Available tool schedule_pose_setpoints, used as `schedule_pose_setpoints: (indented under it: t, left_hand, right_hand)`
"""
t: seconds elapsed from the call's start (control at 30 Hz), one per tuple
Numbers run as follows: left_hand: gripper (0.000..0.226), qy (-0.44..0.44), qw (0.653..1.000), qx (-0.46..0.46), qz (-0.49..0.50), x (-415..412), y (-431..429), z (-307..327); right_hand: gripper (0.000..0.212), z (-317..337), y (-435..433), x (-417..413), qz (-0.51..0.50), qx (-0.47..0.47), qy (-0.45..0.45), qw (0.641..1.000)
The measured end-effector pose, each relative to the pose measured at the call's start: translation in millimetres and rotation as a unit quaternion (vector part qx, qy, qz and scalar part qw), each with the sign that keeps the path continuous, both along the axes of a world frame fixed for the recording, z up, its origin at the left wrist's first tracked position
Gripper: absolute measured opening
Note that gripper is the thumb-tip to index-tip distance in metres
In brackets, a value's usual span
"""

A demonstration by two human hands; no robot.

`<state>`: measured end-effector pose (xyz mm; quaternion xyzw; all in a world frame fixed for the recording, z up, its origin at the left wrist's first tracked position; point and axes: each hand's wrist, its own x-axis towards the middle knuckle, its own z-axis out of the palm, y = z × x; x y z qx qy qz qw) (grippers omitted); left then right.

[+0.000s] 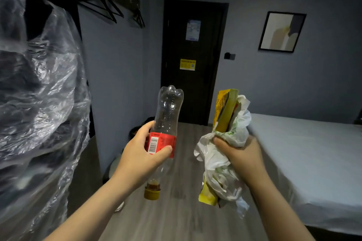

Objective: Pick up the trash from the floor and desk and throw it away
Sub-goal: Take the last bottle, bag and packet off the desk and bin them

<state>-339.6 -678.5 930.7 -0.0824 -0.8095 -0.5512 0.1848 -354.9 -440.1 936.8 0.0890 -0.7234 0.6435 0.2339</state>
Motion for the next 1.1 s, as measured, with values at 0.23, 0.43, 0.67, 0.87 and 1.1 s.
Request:
schedule_pose_setpoints:
  t: [0.23,0.43,0.67,0.87,1.1]
  left_hand:
    - [0.055,0.000,1.000,0.010,0.015,-105,27,4]
    - [0.054,-0.010,0.999,-0.005,0.031,-187,28,-4]
    - [0.054,-0.011,0.999,-0.011,0.027,-299,8,-18]
    - [0.052,-0.008,1.000,-0.010,0.022,-410,-26,-6]
    - [0.055,-0.013,1.000,-0.020,0.009,-523,-43,-4]
  right_hand:
    - [0.012,8,21,-119,0.021,0.001,-0.024,0.999]
    - [0.008,-4,21,-205,0.021,0.023,-0.046,0.998]
    - [0.009,-16,2,-314,0.010,0.038,-0.056,0.998]
    - [0.008,-7,-30,-417,-0.005,0.044,-0.068,0.997]
    - [0.008,-12,-47,-520,-0.015,0.038,-0.077,0.996]
